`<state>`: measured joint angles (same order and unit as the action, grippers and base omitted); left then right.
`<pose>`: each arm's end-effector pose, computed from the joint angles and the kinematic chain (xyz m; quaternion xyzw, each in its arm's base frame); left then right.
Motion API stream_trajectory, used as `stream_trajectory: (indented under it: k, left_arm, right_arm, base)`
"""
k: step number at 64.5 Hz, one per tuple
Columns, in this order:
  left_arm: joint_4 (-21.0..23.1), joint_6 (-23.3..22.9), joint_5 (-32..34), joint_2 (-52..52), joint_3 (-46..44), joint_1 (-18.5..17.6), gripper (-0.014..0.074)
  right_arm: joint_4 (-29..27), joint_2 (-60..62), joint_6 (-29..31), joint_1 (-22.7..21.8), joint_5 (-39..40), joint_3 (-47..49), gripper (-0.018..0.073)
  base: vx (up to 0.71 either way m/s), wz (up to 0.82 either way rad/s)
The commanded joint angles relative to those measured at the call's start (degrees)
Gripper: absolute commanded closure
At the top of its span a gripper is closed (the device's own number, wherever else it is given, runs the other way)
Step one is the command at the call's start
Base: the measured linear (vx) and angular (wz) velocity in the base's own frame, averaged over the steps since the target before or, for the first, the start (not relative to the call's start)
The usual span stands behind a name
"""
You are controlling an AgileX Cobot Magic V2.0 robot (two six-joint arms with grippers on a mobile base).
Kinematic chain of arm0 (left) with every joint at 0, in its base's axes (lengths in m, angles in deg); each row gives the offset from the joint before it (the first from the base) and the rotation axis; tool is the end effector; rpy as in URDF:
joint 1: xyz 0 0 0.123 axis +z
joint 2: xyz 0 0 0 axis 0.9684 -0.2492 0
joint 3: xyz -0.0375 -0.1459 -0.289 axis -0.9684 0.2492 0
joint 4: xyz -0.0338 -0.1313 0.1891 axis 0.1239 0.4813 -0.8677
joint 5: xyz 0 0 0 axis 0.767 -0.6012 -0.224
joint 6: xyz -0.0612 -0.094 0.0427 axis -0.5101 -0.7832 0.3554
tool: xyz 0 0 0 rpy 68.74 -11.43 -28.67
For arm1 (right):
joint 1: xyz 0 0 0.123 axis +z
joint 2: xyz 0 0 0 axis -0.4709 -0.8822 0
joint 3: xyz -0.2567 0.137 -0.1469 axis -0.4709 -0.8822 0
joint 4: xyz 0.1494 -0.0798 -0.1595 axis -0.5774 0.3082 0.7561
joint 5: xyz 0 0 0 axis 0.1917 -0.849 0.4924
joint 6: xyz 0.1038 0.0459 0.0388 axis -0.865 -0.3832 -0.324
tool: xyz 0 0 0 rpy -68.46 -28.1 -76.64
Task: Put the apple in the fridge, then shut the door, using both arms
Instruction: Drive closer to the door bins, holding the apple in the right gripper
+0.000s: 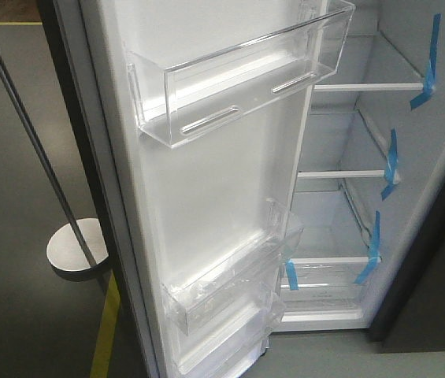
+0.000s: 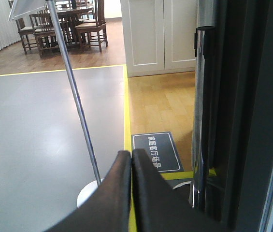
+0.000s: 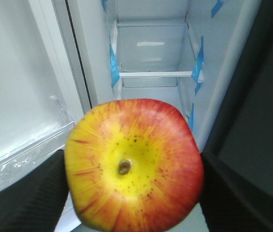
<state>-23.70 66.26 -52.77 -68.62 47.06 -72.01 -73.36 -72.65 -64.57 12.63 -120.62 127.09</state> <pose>0.0243 0.0002 0.1833 -0.0241 0.7491 0.0128 0.6619 0.1056 0.0029 0.3430 0.0198 0.8631 0.0275 0.5039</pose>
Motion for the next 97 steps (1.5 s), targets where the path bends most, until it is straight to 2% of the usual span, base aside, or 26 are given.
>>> stream_trajectory:
  k: [1, 97]
  left_arm:
    - [0.5, -0.3, 4.0, 0.8, 1.0, -0.3, 0.0602]
    - [0.5, -0.3, 4.0, 0.8, 1.0, -0.3, 0.0602]
  right_arm:
    - [-1.4, 0.2, 0.0, -0.3, 4.0, 1.7, 0.0334]
    - [-1.4, 0.2, 0.0, -0.3, 4.0, 1.7, 0.0334]
  base:
    - [0.01, -0.01]
    - [0.01, 0.0]
